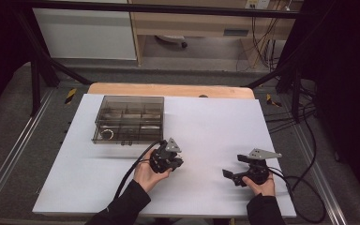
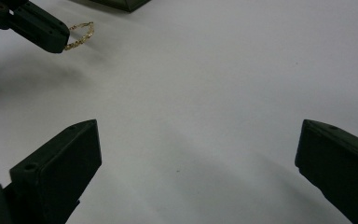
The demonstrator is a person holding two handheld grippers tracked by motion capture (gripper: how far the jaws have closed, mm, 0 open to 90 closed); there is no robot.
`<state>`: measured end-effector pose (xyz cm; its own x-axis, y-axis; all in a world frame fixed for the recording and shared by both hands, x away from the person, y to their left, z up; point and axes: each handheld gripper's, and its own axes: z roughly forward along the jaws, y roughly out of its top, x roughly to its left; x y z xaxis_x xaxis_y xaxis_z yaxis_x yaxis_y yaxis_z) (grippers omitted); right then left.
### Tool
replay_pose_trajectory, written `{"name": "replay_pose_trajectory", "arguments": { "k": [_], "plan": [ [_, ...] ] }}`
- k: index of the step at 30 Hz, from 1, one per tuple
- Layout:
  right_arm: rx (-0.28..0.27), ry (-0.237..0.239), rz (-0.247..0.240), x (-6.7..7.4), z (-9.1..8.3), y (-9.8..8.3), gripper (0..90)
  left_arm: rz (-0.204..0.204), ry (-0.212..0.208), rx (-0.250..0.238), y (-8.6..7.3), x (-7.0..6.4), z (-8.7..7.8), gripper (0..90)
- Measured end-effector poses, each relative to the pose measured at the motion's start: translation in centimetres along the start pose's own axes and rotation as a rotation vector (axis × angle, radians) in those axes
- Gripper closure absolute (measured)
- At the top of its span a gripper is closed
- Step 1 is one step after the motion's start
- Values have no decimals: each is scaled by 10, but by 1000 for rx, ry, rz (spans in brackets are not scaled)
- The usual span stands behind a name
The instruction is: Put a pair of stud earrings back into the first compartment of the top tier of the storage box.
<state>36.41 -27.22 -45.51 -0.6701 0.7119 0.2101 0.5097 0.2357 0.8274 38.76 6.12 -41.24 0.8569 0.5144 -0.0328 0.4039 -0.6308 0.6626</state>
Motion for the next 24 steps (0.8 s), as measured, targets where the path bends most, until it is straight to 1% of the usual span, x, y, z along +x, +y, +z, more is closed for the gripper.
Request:
{"name": "replay_pose_trajectory", "arguments": {
  "k": [8,10,15,18,24],
  "plan": [
    [0,0,1,0,0,0,7,-1,1,0,-5,0,-9,864],
    [-2,-1,1,0,0,0,7,-5,-7,-2,-7,0,-11,864],
    [0,-1,1,0,0,0,7,-4,-7,0,-10,-1,-19,864],
    [0,-1,0,0,0,0,7,-7,-17,-9,-12,-2,-24,864],
    [2,-2,3,0,0,0,7,-3,-14,-16,-14,-1,-34,864]
  ]
}}
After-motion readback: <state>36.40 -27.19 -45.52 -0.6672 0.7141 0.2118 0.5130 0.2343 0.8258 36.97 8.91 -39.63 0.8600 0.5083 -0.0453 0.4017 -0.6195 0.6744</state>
